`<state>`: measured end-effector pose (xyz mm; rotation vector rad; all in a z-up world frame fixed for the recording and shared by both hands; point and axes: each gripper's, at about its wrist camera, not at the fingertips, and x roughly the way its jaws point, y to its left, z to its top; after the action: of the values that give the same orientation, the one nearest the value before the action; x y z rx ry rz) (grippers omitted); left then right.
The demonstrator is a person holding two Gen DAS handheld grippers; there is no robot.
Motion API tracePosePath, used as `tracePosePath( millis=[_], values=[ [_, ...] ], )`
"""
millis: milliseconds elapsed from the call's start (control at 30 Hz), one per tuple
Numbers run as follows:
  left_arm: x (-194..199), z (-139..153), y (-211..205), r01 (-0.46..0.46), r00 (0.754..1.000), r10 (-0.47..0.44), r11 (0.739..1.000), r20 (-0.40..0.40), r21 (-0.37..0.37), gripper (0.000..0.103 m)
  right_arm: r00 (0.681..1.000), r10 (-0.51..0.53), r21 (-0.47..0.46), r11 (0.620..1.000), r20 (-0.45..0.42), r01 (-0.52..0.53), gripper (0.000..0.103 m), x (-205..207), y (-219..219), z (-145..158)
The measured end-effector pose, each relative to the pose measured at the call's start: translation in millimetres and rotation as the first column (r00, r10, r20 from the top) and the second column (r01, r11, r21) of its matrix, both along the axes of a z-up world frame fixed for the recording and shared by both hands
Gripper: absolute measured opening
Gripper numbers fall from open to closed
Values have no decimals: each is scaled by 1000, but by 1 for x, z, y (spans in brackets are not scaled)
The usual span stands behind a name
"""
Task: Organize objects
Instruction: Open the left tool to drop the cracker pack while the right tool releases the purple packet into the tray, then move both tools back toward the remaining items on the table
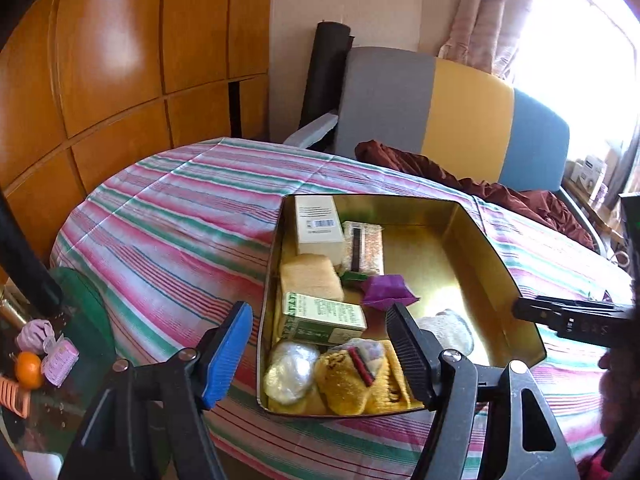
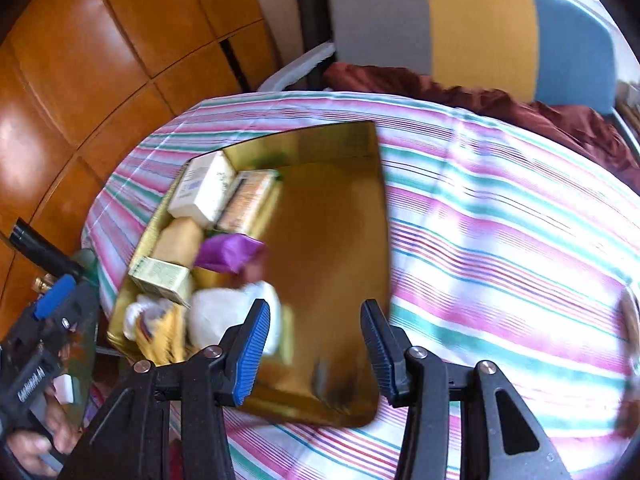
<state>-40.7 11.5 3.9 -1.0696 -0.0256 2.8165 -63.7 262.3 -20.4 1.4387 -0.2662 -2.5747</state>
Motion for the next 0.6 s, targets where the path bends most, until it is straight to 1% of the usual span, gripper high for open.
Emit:
tracePosePath(
  millis=[133,333,600],
  values=[
    [4,4,13,36,999,-36,999,-9,-4,71,997,-73,-6,997,-4,72,48,18,33,0],
    [11,10,36,101,995,-101,995,-18,-21,71,986,-164,11,986,-22,164,48,42,82,6],
    [15,15,71,180,983,-182,982,-25,-48,72,949,-309,6,951,-59,309,48,64,154,19]
  ],
)
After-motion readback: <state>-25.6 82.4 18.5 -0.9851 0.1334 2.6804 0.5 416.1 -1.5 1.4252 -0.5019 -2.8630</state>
